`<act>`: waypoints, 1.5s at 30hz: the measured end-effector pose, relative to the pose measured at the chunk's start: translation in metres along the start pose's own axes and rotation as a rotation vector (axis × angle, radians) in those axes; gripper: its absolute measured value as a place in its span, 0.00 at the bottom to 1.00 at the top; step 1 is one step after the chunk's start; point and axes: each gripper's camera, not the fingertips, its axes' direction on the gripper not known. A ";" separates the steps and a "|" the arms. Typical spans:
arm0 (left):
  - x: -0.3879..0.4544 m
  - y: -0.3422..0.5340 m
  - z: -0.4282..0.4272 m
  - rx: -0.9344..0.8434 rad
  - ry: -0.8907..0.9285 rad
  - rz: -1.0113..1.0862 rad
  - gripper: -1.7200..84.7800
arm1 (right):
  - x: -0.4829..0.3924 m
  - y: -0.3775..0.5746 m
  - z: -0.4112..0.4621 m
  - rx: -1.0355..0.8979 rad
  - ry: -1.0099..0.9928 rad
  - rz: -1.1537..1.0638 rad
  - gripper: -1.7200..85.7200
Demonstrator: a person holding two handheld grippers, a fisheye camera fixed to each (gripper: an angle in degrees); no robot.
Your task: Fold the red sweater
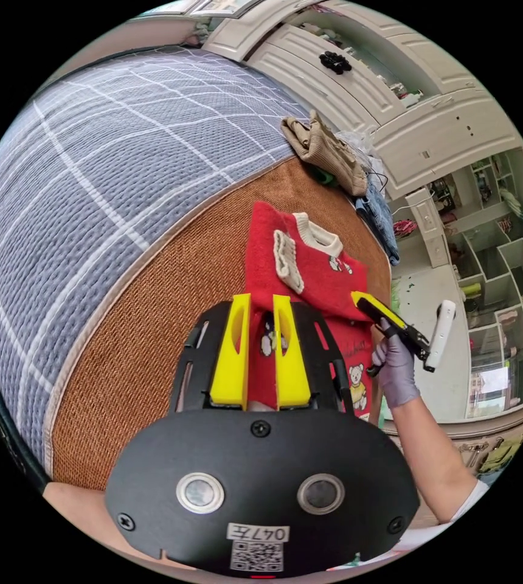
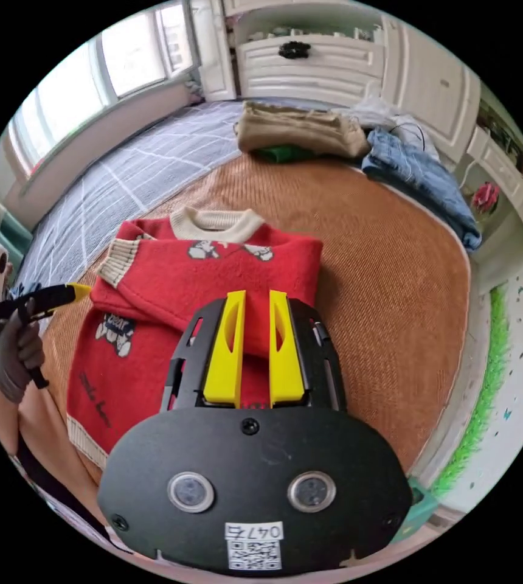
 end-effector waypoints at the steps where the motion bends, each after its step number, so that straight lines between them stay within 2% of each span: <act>1: 0.004 0.000 -0.002 0.002 -0.019 0.012 0.09 | 0.004 0.002 -0.007 0.024 0.009 -0.039 0.05; 3: 0.008 0.001 -0.007 0.003 -0.043 0.025 0.09 | 0.009 0.002 -0.030 0.058 0.023 -0.073 0.05; 6: 0.013 0.004 -0.020 -0.035 -0.025 0.039 0.10 | 0.021 0.025 -0.090 0.200 -0.089 -0.151 0.05; 10: 0.042 0.008 -0.054 -0.107 0.027 0.127 0.12 | 0.047 0.101 -0.122 0.129 -0.224 -0.219 0.07; 13: 0.067 0.017 -0.094 -0.105 0.084 0.167 0.12 | 0.066 0.167 -0.105 -0.016 -0.251 -0.237 0.08; 17: 0.102 0.066 -0.143 -0.100 0.137 0.238 0.12 | 0.100 0.230 -0.069 -0.112 -0.359 -0.098 0.09; 19: 0.112 0.096 -0.148 -0.128 0.154 0.254 0.12 | 0.111 0.243 -0.054 -0.136 -0.386 -0.041 0.08; 22: 0.126 0.144 -0.132 -0.201 0.217 0.252 0.12 | 0.112 0.254 -0.035 -0.144 -0.551 -0.027 0.03; 25: 0.136 0.184 -0.095 -0.260 0.262 0.205 0.13 | 0.109 0.259 -0.024 -0.166 -0.615 -0.022 0.02; 30: 0.136 0.216 -0.022 -0.335 0.474 0.013 0.17 | 0.130 0.264 -0.067 0.053 -0.717 0.041 0.02; 33: 0.117 0.201 0.010 -0.300 0.557 -0.120 0.19 | 0.142 0.264 -0.093 0.128 -0.731 0.044 0.02; 38: 0.058 0.156 0.020 -0.120 0.683 -0.328 0.20 | 0.146 0.280 -0.132 0.201 -0.670 0.005 0.01; 42: 0.045 0.137 0.016 -0.084 0.649 -0.346 0.15 | 0.155 0.301 -0.149 0.242 -0.664 0.005 0.01; 45: 0.051 0.128 0.021 -0.083 0.627 -0.350 0.06 | 0.156 0.317 -0.155 0.244 -0.655 -0.008 0.01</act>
